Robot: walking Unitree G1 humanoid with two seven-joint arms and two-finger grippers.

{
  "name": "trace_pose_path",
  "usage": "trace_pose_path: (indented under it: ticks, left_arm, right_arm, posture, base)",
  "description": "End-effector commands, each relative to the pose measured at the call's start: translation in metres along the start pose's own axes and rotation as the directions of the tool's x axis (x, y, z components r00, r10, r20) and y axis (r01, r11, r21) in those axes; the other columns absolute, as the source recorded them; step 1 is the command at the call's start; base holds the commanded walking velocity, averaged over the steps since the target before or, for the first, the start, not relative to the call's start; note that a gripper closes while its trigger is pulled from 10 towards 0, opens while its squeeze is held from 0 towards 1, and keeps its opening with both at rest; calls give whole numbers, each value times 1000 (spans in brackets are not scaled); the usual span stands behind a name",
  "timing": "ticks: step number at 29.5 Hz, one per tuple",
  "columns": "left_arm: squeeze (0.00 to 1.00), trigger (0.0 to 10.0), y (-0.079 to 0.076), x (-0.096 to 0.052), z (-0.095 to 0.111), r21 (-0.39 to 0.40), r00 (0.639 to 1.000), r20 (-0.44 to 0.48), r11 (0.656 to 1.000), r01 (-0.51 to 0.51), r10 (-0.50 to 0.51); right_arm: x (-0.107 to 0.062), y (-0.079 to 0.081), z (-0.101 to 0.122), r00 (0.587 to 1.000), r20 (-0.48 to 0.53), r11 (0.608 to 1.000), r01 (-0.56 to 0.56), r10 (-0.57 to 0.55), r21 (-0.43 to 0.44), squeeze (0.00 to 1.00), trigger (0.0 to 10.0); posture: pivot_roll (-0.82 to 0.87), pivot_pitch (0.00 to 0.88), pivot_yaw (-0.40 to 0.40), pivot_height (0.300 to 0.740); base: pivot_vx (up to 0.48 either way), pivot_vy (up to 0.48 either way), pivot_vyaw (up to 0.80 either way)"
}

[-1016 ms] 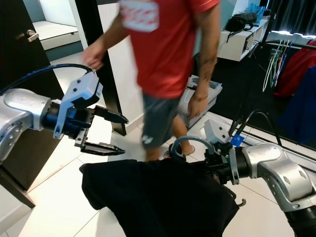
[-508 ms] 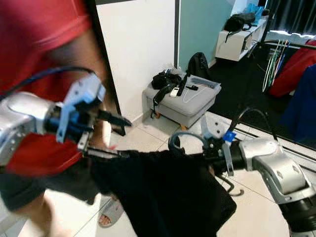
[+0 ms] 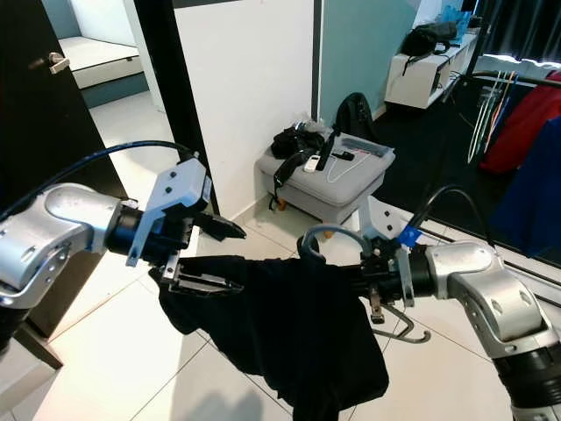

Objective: Hang hanger

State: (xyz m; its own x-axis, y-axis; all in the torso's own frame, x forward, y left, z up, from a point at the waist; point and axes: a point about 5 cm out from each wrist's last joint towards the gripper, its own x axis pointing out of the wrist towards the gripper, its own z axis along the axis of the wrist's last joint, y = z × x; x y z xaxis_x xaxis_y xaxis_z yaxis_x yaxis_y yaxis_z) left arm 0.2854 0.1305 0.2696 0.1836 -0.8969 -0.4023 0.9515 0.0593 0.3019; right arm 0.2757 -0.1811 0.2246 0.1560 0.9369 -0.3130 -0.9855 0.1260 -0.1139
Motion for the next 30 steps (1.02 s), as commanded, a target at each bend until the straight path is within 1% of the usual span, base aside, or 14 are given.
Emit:
trace_pose_path:
  ticks: [1,2,3,4,5,6,8,9,10,16,25,30]
  left_arm:
    - [0,10000,-3,5,-3,4,1000,-20,1000,18,-18]
    - [0,10000,-4,6,-6,10,999,-41,1000,26,-26]
    - [0,10000,-4,6,-6,10,999,-41,1000,26,-26]
    - [0,9725,-6,7,-9,24,997,-73,999,33,-31]
    - [0,9059,-7,8,-12,35,994,-101,998,42,-39]
    - [0,9059,-8,9,-14,42,992,-118,998,49,-44]
    - [0,9059,-8,9,-15,45,991,-125,998,51,-45]
    - [0,2392,-9,9,-15,49,990,-133,997,55,-48]
    - [0,0,-9,10,-16,49,989,-136,997,59,-52]
    - [0,0,-8,10,-17,55,988,-144,997,56,-48]
    - [0,0,-2,4,-16,70,989,-150,997,25,-14]
    - [0,0,0,4,-17,69,989,-147,997,16,-6]
  right_arm:
    - [-3,-3,10,999,40,999,13,-11,-43,0,0]
    - [-4,-3,10,999,42,999,14,-13,-44,0,0]
    - [-4,-3,10,999,42,999,14,-13,-44,0,0]
    - [-3,-4,10,999,45,999,16,-14,-45,0,0]
    - [-3,-4,10,999,47,999,18,-16,-46,0,0]
    - [-3,-4,10,999,48,999,19,-17,-46,0,0]
    - [-3,-4,10,999,49,999,19,-17,-46,0,0]
    - [-4,-4,10,999,50,999,20,-18,-46,0,0]
    - [-4,-4,10,999,51,999,22,-20,-46,0,0]
    - [-4,-4,11,998,54,999,27,-24,-46,0,0]
    - [-2,-4,9,999,47,998,27,-24,-49,0,0]
    - [-1,-3,8,999,37,998,24,-22,-55,0,0]
  posture:
    - [-34,0,20,740]
    - [-34,0,20,740]
    - [-34,0,20,740]
    - [-34,0,20,740]
    - [-35,0,21,740]
    - [-35,0,21,740]
    - [-35,0,21,740]
    - [-34,0,21,740]
    - [-36,0,23,740]
    - [-37,0,23,740]
    - [-38,0,23,740]
    - [-38,0,23,740]
  base:
    - [0,0,0]
    - [0,0,0]
    - [0,0,0]
    - [0,0,0]
    - [0,0,0]
    - [0,0,0]
    - [0,0,0]
    - [0,0,0]
    - [0,0,0]
    - [0,0,0]
    - [0,0,0]
    - [0,0,0]
